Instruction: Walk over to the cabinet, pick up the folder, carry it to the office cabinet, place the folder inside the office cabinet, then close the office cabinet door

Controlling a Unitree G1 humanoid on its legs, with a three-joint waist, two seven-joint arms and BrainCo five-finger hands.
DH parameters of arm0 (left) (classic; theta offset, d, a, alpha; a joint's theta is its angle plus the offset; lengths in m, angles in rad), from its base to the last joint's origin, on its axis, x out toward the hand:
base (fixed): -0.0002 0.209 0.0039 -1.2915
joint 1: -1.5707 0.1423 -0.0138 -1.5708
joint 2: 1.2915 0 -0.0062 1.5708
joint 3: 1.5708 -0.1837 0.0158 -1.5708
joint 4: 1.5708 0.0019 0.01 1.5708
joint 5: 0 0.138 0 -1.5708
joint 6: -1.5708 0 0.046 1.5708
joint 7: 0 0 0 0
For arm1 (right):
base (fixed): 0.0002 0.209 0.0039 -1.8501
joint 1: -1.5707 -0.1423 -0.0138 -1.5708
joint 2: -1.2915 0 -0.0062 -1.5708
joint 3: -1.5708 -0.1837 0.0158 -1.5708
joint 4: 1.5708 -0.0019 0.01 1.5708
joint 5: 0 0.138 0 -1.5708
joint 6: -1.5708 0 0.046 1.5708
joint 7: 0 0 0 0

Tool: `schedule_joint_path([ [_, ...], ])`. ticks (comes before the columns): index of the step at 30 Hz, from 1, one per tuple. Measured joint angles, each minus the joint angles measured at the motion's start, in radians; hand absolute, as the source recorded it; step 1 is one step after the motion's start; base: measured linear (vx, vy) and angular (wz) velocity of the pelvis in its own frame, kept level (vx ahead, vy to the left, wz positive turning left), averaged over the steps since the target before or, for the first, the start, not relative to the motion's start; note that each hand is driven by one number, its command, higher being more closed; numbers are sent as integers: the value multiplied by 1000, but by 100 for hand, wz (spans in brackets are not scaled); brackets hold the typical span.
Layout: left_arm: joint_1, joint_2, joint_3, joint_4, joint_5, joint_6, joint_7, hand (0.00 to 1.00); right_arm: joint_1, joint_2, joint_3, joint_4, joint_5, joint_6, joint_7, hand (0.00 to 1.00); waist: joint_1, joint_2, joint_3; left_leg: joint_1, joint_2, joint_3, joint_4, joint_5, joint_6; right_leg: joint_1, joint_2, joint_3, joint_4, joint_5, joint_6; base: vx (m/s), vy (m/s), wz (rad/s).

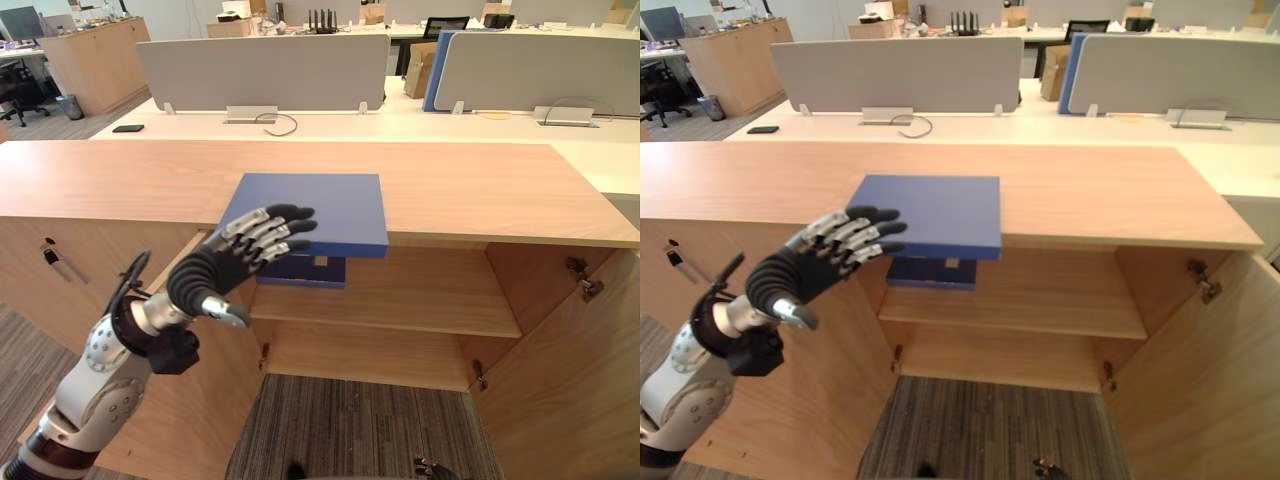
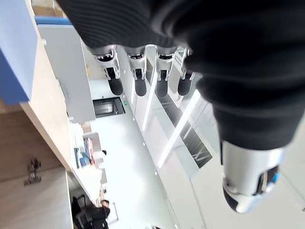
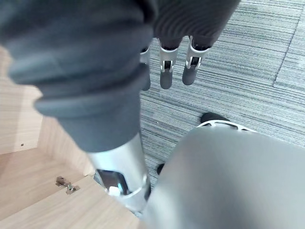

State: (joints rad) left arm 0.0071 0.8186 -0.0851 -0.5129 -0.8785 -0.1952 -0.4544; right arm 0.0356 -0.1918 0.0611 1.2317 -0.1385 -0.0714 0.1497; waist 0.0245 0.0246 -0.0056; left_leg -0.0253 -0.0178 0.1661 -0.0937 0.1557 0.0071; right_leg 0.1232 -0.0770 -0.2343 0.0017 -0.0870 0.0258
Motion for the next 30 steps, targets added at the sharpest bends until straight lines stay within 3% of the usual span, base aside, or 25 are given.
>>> schedule_joint_path([
  [3,58,-66,24,-45,125,-8,65,0,6,3,-25,1,0,4,-1,0,8,-2,-2,0,-2,-1,0,0,2,5,-1,-2,-4,4,6,61,-8,3],
  [5,94,-159,25,-81,343,-9,146,0,12,8,-51,14,2,17,-4,0,24,-5,-4,3,-2,-2,0,2,4,13,1,-5,-10,7,11,62,-28,4],
  [9,110,-340,18,-89,584,-10,238,0,16,17,-80,22,3,37,-7,0,31,-5,-6,12,2,-8,0,3,3,31,6,-11,-13,3,5,31,-42,5],
  [11,111,-436,-35,-89,771,-11,298,0,17,18,-80,21,4,45,-10,0,30,-5,-6,11,7,-8,0,5,-2,29,10,-11,-11,1,2,0,0,0],
  [14,112,-516,-104,-89,914,-20,340,0,17,18,-77,20,4,50,-16,0,26,-8,-6,11,9,-7,0,5,-4,21,11,-11,-10,1,2,-48,-9,-2],
  [22,109,-543,-156,-45,1086,-31,385,0,14,18,-59,16,4,52,-25,0,16,-11,-6,9,8,2,-1,5,-3,16,7,-7,-10,2,5,-5,2,-2],
  [30,76,-540,-176,102,1276,-33,425,0,2,17,-17,-2,0,70,-36,0,9,-15,-5,28,10,1,-1,3,-6,34,10,-10,-15,-2,10,0,0,0],
])
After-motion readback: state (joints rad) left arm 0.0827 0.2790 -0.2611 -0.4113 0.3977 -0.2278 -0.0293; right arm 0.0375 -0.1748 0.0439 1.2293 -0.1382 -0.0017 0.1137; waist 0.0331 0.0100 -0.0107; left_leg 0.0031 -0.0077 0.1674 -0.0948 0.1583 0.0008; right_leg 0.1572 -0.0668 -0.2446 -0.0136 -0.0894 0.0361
